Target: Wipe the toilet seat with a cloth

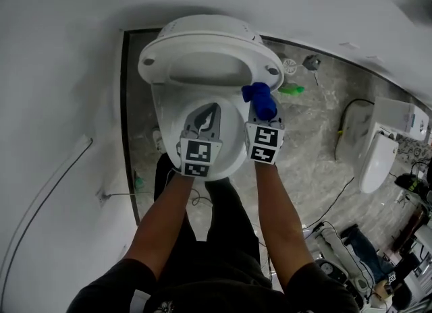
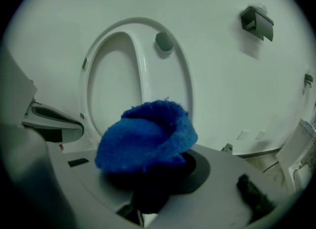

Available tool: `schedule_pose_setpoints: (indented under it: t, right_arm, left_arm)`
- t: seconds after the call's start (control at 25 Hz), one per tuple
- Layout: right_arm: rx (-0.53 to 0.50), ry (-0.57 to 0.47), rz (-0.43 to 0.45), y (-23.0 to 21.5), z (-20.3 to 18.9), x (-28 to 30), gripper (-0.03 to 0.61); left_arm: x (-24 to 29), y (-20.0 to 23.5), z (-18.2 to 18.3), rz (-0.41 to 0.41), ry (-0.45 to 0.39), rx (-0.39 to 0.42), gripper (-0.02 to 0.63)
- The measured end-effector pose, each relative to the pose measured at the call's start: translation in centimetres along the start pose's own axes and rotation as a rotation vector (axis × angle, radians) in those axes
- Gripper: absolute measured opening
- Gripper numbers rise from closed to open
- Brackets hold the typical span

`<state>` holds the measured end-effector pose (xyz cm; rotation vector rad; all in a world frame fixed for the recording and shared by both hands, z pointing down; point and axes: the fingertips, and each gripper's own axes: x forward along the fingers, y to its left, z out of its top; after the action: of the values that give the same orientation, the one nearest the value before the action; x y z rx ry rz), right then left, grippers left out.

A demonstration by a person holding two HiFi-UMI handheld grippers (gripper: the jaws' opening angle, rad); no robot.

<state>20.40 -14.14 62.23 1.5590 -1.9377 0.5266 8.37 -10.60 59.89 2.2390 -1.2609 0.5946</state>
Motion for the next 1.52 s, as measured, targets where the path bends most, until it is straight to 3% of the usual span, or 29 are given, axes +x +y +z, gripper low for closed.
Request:
schedule_pose_setpoints:
  t: [0.52,0.72,0.92,1.52]
  right_arm:
    - [-0.094,0.095,0.029,3.2,-6.0,4.4,0.097]
    - [-0.125,0.12,0.052,5.5,-7.8,6.5,0.097]
    - [-0.139,0.152,0.098,8.8,-9.0,7.8,0.097]
    - [-0.159,0.133,0.228,21.0,-6.5,10.2,0.096]
  left_arm:
    - [1.3,4.3,-5.2,0.051,0.041,-0.07,0.009]
    - [0.7,6.6,-6.7,0.064,0.051,-0.051,0.009]
    - [-0.4,10.0,-8.7,0.104,0.072,-0.081,0.009]
    - [-3.9,17.7,-9.3,0.171,0.062,-0.165,0.009]
